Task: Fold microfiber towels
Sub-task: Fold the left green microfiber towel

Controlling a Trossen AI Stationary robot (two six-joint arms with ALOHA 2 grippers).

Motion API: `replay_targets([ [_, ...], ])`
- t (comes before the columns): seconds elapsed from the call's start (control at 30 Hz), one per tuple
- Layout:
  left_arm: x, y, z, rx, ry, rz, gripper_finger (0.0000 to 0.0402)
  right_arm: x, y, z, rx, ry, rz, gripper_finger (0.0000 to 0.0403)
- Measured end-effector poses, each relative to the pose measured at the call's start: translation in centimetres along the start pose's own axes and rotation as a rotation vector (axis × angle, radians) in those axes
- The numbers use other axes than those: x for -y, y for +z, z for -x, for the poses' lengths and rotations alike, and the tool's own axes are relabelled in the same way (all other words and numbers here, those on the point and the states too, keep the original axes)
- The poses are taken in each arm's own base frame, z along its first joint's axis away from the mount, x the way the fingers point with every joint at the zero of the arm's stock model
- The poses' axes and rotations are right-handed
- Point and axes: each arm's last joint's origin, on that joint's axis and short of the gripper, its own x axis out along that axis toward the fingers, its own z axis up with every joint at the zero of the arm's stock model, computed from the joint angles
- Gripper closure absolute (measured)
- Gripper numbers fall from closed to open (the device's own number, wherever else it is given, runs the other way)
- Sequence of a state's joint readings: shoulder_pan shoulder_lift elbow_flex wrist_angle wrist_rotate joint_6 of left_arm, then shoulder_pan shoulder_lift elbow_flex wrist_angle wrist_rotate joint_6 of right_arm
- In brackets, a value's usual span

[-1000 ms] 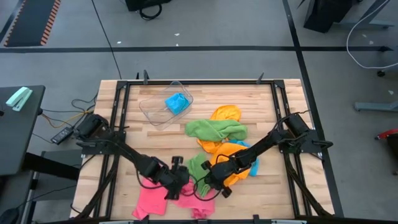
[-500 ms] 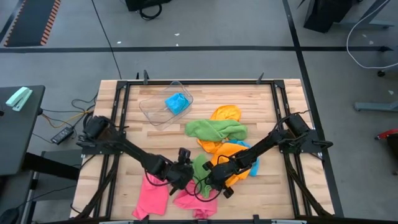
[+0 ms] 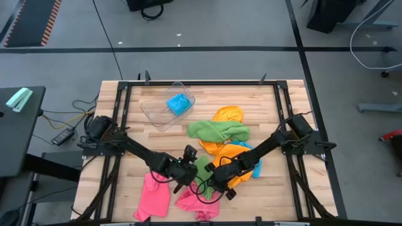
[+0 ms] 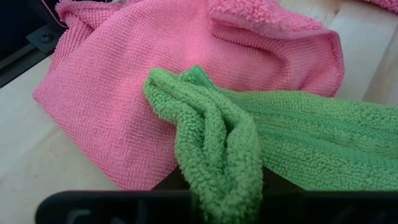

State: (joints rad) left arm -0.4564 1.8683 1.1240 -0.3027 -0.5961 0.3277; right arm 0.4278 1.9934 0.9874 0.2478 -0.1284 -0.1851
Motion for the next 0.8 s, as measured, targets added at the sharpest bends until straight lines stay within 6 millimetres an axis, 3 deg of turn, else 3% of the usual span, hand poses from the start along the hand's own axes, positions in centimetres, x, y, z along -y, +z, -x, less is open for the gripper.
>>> replay_targets([
  [0.27, 1.6, 0.2, -1.8, 0.005, -0.001, -0.124, 0.0226, 0.0, 0.0, 0.0, 0.004, -0.002, 0.003, 0.0361],
  [0.43, 1.9, 0.8, -1.5, 0.036, 0.061, -0.124, 0.0232, 0.0, 0.0, 0.0, 0.004, -0.001, 0.001, 0.0361],
  [0.8, 1.6, 0.7, -1.4, 0.027, 0.061, -0.118, 0.0296, 0.0, 0.0, 0.0, 0.009, -0.003, 0.002, 0.0361],
])
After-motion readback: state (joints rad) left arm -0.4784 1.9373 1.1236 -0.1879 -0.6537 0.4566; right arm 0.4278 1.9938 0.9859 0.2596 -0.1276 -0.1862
